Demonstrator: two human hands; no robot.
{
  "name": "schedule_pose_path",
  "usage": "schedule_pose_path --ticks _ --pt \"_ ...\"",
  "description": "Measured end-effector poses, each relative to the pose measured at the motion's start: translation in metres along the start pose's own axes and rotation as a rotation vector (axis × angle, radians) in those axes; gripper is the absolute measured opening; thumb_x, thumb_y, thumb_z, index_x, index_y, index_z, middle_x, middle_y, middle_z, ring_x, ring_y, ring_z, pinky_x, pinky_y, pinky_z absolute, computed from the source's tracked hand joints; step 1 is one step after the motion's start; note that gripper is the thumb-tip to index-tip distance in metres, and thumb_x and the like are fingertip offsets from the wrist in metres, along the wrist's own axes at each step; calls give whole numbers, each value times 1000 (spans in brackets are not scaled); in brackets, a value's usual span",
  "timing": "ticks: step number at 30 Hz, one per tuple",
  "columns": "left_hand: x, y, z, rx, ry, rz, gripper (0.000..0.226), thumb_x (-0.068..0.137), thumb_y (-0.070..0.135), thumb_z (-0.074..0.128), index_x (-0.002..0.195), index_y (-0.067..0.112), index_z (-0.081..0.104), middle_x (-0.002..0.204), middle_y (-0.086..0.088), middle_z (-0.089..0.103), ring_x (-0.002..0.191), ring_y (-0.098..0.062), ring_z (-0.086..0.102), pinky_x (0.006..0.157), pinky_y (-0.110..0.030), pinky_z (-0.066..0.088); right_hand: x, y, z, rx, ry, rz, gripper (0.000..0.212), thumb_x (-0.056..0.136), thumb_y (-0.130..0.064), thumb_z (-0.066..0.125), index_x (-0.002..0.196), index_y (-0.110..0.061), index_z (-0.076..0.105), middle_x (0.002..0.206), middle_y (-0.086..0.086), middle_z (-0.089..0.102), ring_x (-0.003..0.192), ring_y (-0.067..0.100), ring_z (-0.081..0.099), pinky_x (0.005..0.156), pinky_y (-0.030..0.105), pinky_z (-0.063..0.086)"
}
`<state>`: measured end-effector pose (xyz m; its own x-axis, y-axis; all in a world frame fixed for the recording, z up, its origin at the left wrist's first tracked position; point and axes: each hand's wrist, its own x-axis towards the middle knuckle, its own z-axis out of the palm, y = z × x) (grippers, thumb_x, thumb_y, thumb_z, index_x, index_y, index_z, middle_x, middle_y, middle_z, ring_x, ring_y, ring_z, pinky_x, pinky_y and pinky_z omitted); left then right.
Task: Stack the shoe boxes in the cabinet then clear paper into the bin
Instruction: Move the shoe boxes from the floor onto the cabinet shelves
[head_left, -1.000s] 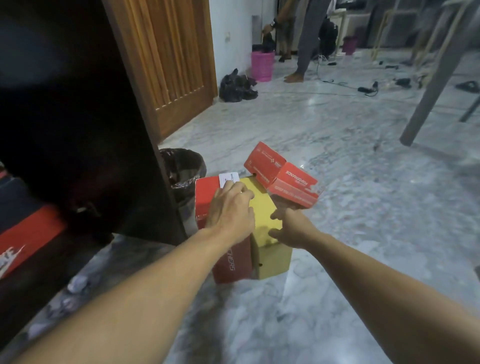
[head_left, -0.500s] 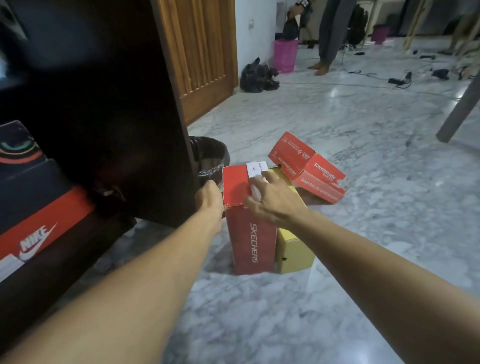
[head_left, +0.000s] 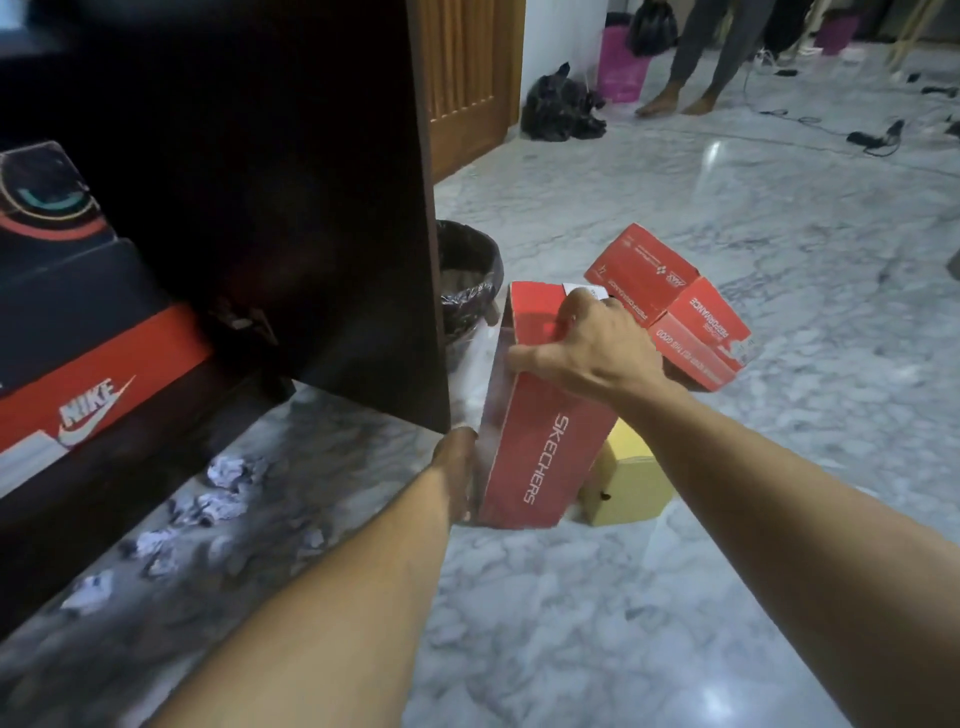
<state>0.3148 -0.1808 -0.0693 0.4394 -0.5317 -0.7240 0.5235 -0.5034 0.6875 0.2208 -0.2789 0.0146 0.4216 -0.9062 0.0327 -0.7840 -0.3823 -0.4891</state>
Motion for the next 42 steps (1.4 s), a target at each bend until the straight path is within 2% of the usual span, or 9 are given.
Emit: schedule_pose_path --ticks 8,12,16,22,27,32,35,38,42 --pt "-30 -18 -32 19 -34 -54 37 101 27 43 72 6 42 38 -4 52 34 -18 50 105 -44 37 -12 20 -21 296 -51 78 56 55 -62 66 95 -23 59 92 3 63 85 27 64 79 47 57" --pt "-7 -34 -47 -24 -64 -99 36 95 34 56 86 -1 51 45 -13 62 59 -33 66 91 -59 49 -18 25 -26 327 -70 75 36 73 -51 66 84 -17 62 85 6 66 84 29 66 82 51 55" --pt "-5 -38 -54 19 -23 -23 32 86 40 66 90 8 64 82 -12 72 68 -24 61 61 -35 45 -23 29 -36 291 -114 71 48 87 -58 45 106 -21 69 103 11 70 93 30 64 91 47 51" --pt "-41 -19 -74 19 -41 47 45 72 43 79 101 10 69 88 -5 75 83 -22 69 71 -36 51 -46 25 -65 309 -91 45 66 92 -70 24 142 -35 47 136 10 58 123 36 54 106 49 42" --pt "-92 8 -111 12 -30 175 52 69 37 82 109 6 68 91 -11 76 92 -30 70 92 -45 51 -84 -6 -95 352 -126 23 80 81 -79 38 148 -35 36 133 6 59 106 28 64 94 41 52" --pt "-177 44 -172 -23 195 402 49 66 19 87 103 0 64 86 -14 73 70 -24 70 53 -26 54 -122 -60 -125 280 -115 -49 61 94 -60 42 148 -34 34 136 7 55 111 34 61 73 50 60" --pt "-228 62 -210 -15 275 528 74 54 38 92 109 3 57 105 -7 68 87 -23 67 76 -34 53 -147 -99 -143 416 -143 -110 56 95 -50 49 148 -35 35 125 5 63 102 32 66 59 58 59" --pt "-281 79 -245 -38 396 668 65 67 27 87 119 13 51 118 -4 59 106 -24 59 94 -39 47 -165 -136 -159 469 -115 -250 57 93 -39 59 146 -36 37 107 2 69 83 20 70 56 51 60" --pt "-341 105 -286 -61 513 793 83 66 20 87 139 19 46 128 -3 59 111 -26 60 96 -45 49 -179 -184 -177 530 -106 -408 79 82 -18 76 147 -35 34 110 -1 66 92 23 69 58 52 60"
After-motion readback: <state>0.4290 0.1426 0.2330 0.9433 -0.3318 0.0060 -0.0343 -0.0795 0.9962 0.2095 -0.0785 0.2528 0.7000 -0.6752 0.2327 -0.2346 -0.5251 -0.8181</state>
